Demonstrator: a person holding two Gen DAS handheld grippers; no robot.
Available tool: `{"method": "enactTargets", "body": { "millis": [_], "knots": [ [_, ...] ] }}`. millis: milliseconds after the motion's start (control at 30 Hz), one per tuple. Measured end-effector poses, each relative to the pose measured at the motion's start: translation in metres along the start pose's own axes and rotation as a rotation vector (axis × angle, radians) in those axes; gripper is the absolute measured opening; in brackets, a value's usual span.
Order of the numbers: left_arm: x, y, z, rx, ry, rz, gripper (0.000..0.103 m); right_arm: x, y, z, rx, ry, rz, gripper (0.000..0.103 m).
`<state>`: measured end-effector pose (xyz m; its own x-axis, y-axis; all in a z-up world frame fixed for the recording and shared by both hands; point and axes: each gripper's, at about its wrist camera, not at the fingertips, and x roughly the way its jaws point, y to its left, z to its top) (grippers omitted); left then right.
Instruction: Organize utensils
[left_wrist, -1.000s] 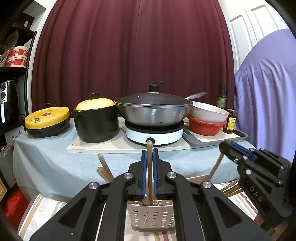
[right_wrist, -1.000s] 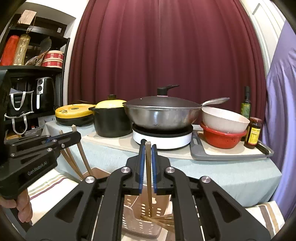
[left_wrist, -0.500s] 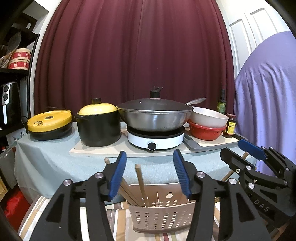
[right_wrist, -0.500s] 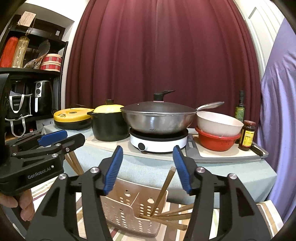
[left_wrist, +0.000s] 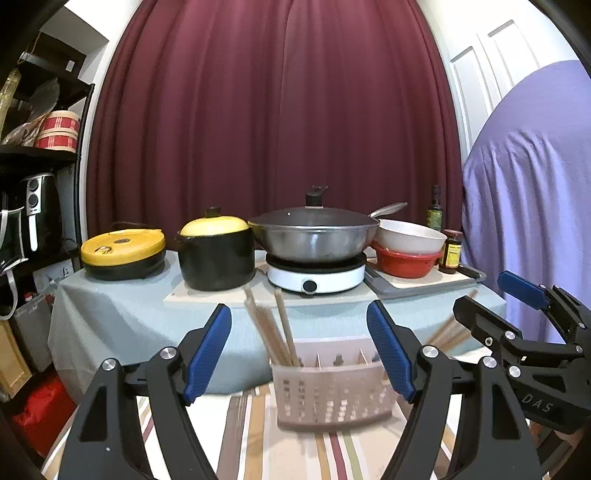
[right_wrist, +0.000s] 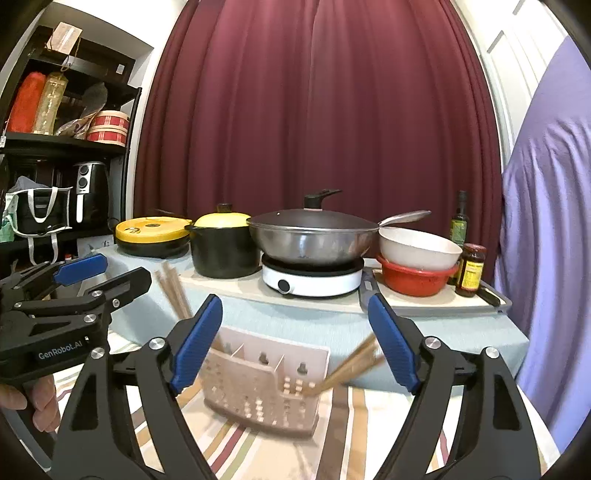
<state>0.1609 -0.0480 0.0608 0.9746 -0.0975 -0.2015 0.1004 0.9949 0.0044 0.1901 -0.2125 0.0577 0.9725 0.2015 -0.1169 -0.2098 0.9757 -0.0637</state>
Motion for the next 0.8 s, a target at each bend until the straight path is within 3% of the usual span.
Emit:
{"method": "enactTargets", "body": {
  "millis": [800],
  "knots": [
    [-0.119,0.005,-0.096,-0.059,0.12,0.062,0.076,-0.136,0.032,-0.082,-0.006,0.113,0.024,0.083]
  ]
}}
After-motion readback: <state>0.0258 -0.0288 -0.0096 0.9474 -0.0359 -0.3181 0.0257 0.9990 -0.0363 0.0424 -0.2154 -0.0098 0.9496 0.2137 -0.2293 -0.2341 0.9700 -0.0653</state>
